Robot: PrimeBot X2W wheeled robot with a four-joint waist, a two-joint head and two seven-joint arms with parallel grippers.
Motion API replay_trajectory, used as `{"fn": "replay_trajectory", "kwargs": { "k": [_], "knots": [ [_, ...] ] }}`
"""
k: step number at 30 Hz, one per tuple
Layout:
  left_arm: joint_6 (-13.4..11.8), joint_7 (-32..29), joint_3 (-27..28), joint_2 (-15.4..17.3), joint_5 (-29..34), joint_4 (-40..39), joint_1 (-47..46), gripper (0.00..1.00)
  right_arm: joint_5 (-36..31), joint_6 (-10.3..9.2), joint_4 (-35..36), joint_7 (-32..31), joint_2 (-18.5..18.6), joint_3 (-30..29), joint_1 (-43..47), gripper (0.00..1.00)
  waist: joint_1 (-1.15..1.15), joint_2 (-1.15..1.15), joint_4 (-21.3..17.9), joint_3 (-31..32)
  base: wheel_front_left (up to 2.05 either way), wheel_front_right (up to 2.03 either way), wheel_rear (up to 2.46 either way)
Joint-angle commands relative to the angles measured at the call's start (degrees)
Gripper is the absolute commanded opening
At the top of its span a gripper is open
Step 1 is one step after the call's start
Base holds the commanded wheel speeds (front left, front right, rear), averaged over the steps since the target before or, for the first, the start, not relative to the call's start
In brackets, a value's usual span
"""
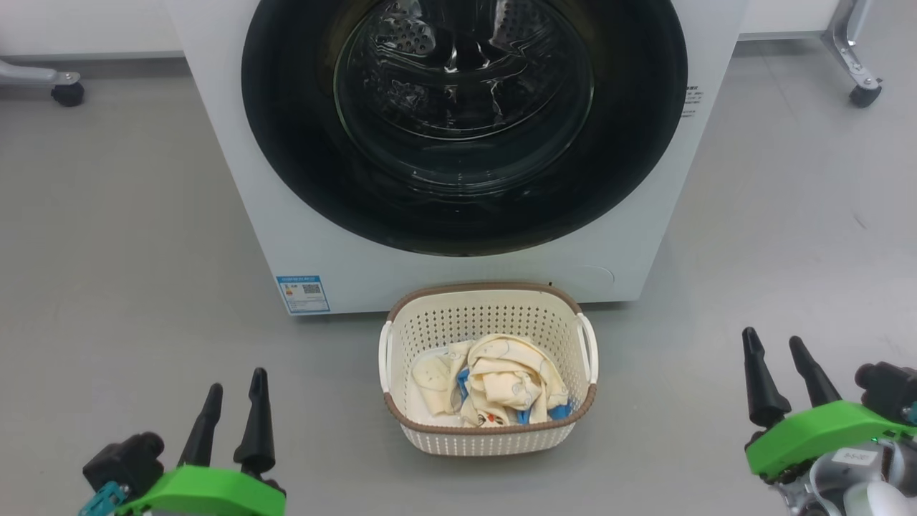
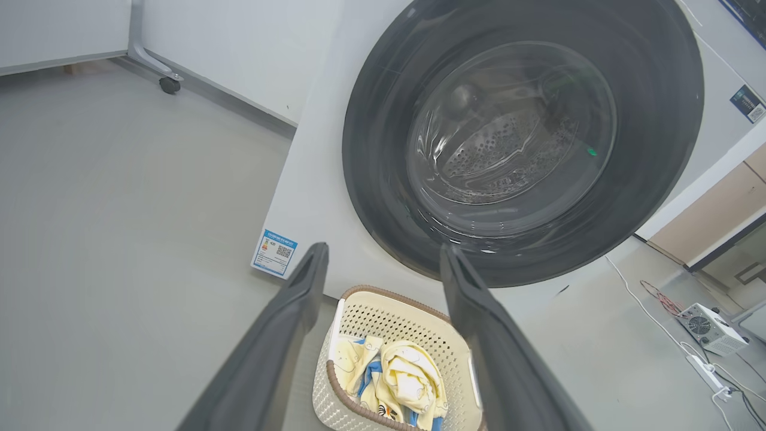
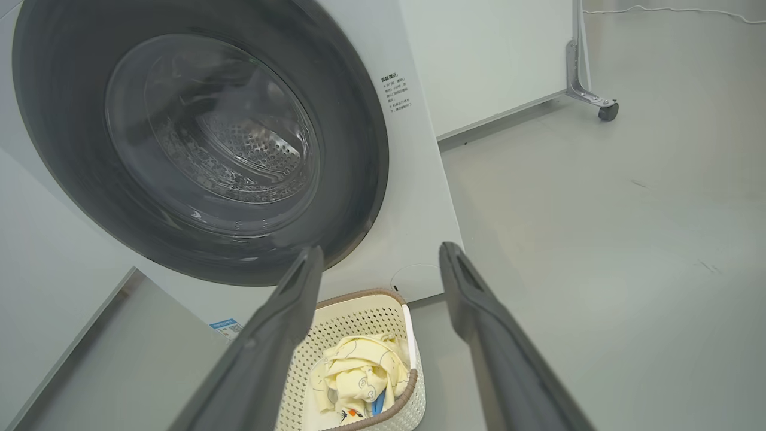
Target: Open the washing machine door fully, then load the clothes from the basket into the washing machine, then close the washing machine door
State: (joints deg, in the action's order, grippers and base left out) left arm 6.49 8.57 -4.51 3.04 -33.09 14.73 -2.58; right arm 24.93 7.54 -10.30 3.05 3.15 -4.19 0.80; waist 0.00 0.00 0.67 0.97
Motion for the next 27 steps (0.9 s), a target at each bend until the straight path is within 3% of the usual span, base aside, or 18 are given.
{"fn": "replay_trajectory", "kwargs": {
  "k": [1,11,27],
  "knots": [
    [-0.3,1.0,1.1,0.8,1.9,-1.7,-3.4,1.00,-2.1,-0.04,2.4,0.7,0.8,0.7,-1.8,1.00,0.00,0.00,0.0,0.0,0.00,0.00,0.00],
    [-1.0,2.8,-0.1,0.6,9.4,-1.3,-3.9,1.00,-10.1,-0.04,3.6,2.0,0.3,-1.0,-1.7,1.00,0.00,0.00,0.6,0.1,0.00,0.00,0.00],
    [-1.0,5.3,-0.6,0.5,16.4,0.3,-4.7,1.00,-20.1,-0.05,5.0,3.2,0.0,-1.1,-1.5,1.00,0.00,0.00,0.9,0.2,0.00,0.00,0.00]
  ]
}}
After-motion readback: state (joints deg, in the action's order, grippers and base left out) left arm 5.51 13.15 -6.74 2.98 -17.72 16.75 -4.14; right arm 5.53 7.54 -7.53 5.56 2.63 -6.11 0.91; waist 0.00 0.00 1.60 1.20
